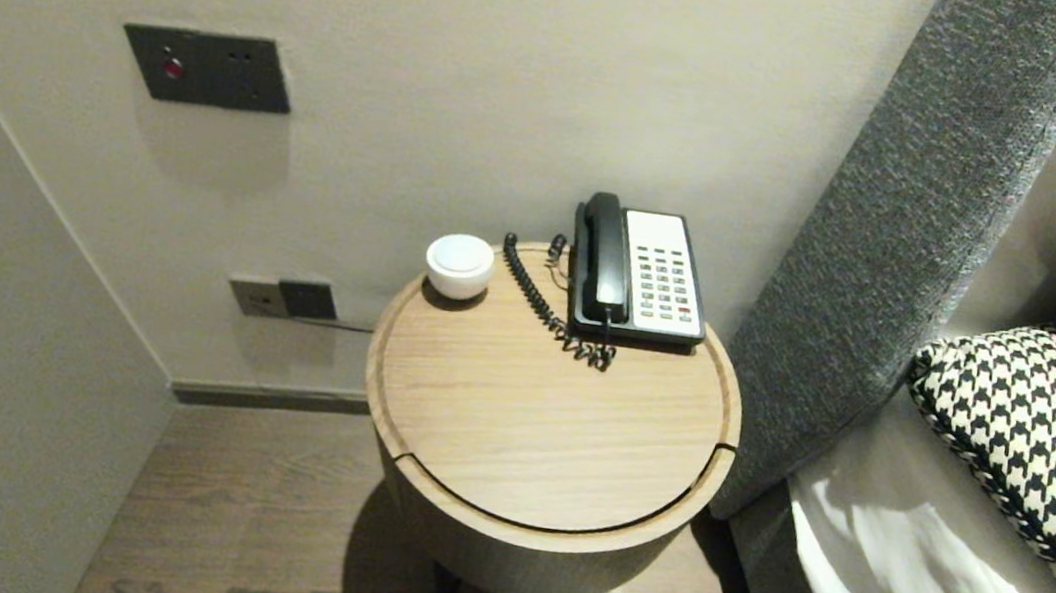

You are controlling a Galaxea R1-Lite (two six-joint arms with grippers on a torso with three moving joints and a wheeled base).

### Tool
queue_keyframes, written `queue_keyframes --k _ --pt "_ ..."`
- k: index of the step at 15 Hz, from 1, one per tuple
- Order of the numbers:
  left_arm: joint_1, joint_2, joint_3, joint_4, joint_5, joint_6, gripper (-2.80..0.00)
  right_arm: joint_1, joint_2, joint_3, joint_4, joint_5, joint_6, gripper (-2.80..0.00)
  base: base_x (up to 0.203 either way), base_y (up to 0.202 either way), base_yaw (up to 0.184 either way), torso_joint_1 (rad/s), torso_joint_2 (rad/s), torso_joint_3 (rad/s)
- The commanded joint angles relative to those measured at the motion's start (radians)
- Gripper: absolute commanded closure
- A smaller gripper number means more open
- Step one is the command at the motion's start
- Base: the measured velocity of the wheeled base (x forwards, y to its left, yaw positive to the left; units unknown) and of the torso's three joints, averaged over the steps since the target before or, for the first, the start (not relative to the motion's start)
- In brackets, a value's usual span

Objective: Open the nightstand drawer

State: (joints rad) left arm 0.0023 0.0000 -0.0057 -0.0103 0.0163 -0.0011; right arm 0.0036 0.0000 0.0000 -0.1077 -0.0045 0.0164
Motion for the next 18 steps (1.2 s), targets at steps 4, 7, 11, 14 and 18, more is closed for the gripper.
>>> queue_keyframes --k 4,7,11,14,18 --pt "0.001 0.045 -0.246 0.229 -0.027 0.003 0.00 -0.001 0.002 0.040 -0.001 0.000 0.000 0.00 0.000 0.000 0.000 0.000 0.00 0.000" --pt "0.001 0.233 -0.342 0.309 -0.060 -0.024 0.00 0.001 0.002 0.040 -0.001 0.000 0.000 0.00 0.000 0.000 0.000 0.000 0.00 0.000" --pt "0.000 0.575 -0.487 0.327 -0.101 -0.083 0.00 0.001 0.002 0.040 -0.001 0.000 0.000 0.00 0.000 0.000 0.000 0.000 0.00 0.000" --pt "-0.045 0.775 -0.658 0.405 -0.153 -0.102 0.00 0.001 0.002 0.040 -0.001 0.000 0.000 0.00 0.000 0.000 0.000 0.000 0.00 0.000" --pt "-0.203 0.992 -0.802 0.573 -0.191 -0.181 0.00 0.001 0.002 0.040 -0.001 0.000 0.000 0.00 0.000 0.000 0.000 0.000 0.00 0.000"
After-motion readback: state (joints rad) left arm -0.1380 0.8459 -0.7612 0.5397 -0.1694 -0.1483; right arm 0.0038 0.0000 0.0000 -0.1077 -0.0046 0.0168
